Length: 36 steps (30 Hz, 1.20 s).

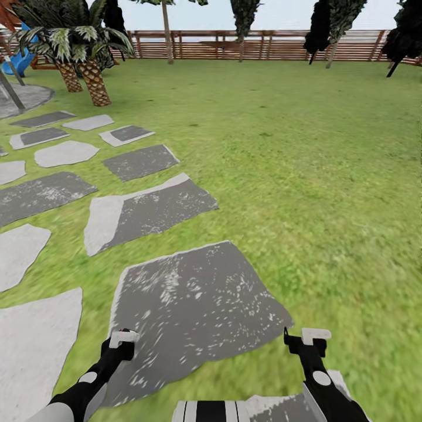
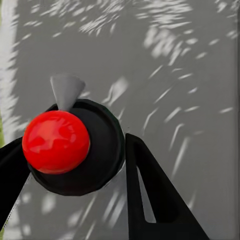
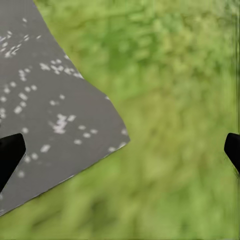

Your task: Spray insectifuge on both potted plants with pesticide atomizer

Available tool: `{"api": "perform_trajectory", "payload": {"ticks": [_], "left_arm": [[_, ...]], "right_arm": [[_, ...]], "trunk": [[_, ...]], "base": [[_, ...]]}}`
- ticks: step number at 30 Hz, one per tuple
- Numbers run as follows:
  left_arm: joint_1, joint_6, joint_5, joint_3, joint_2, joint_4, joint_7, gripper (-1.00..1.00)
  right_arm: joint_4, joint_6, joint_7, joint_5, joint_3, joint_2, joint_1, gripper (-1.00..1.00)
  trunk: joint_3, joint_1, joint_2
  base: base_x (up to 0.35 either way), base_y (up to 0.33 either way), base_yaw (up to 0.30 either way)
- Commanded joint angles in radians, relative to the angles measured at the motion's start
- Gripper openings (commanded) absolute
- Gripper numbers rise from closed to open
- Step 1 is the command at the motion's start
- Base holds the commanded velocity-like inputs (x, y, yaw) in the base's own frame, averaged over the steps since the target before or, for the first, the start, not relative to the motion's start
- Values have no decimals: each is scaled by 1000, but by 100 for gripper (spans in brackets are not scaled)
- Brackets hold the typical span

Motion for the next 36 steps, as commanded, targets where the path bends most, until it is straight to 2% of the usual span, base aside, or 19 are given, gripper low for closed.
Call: {"api": "perform_trajectory", "payload": {"ticks": [1, 10, 36], "left_arm": [[0, -3, -10, 8, 0, 1, -4, -100], [-1, -4, -9, 8, 0, 1, -4, -100], [-1, -4, -6, 8, -2, 1, -4, -100]], "right_arm": [[4, -10, -3, 3, 0, -1, 0, 100], [22, -72, -3, 0, -1, -5, 0, 100], [46, -76, -3, -1, -1, -2, 0, 100]], "trunk": [[5, -1, 0], [54, -5, 2], [195, -16, 8]], "base": [[0, 0, -4], [0, 0, -1], [0, 0, -32]]}}
